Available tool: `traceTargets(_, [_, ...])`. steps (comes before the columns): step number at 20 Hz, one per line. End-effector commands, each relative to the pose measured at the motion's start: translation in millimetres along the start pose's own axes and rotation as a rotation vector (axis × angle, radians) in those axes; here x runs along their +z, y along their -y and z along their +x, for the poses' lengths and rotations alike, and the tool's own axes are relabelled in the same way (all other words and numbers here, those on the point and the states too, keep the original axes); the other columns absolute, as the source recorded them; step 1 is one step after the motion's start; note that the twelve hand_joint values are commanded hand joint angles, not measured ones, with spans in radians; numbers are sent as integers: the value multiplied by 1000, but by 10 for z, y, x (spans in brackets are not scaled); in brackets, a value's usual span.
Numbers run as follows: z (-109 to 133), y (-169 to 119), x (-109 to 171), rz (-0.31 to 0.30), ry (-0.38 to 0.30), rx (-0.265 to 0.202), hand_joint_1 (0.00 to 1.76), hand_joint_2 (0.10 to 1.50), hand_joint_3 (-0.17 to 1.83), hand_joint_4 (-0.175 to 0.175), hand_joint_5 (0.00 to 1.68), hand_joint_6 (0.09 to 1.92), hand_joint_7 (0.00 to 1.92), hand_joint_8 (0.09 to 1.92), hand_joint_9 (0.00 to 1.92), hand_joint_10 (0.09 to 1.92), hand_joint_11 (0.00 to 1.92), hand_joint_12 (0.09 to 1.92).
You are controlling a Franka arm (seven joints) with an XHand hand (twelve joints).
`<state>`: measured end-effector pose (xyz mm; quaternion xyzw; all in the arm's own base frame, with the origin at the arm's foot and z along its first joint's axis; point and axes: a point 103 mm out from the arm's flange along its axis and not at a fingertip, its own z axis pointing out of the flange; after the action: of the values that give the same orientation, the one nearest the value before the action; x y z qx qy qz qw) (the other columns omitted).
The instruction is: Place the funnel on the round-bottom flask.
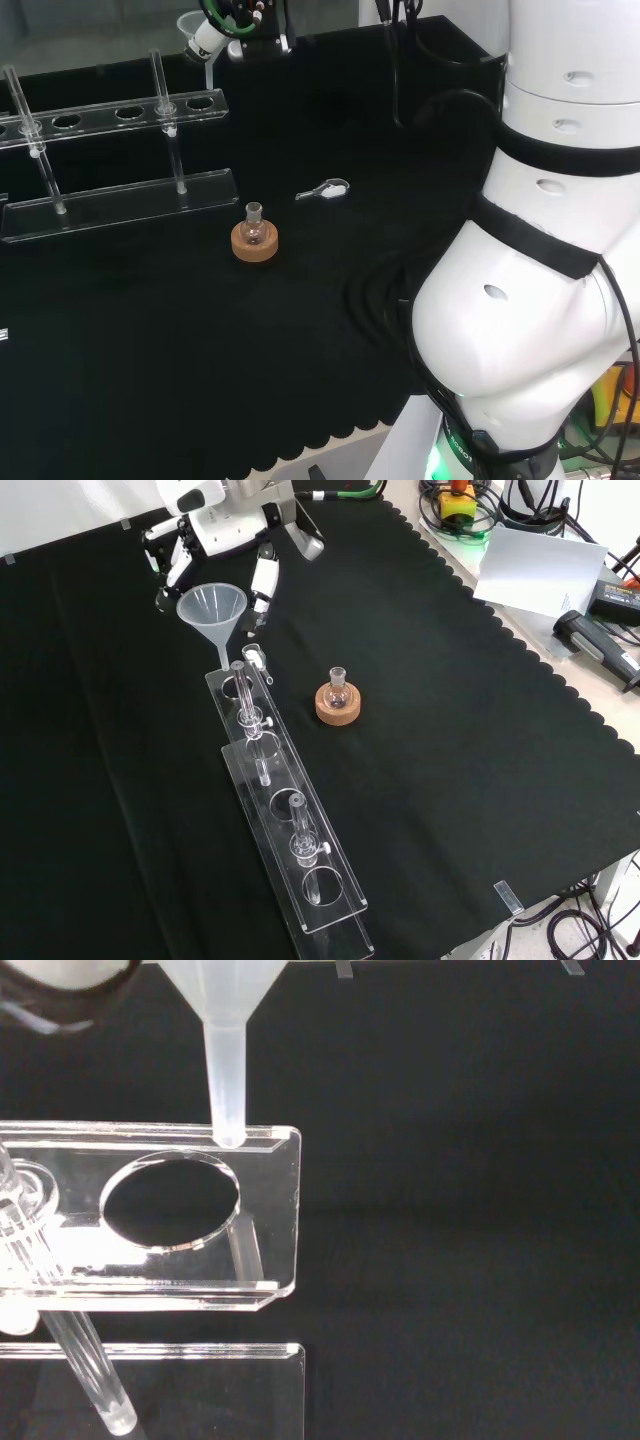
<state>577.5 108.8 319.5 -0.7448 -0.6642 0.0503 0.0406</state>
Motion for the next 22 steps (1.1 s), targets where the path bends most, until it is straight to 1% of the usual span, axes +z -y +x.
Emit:
traceTargets(1, [-22,39,-5,-4,-3,10,725,699,221,-22,701,87,978,377,911,323,0,1408])
traceTargets(12, [-118,108,-69,-25,-4,27,729,693,237,-22,705,87,982,375,914,317,0,1407])
traceTargets(15, [-152,184,-89,-29,5,34,731,691,241,-22,706,87,983,374,915,315,0,1407])
traceTargets(17, [-202,246,-120,-29,0,29,733,676,271,-22,706,87,987,367,920,304,0,1407])
traceTargets(22, [-368,423,-170,-47,-9,56,738,650,325,-22,706,87,992,355,928,284,0,1406])
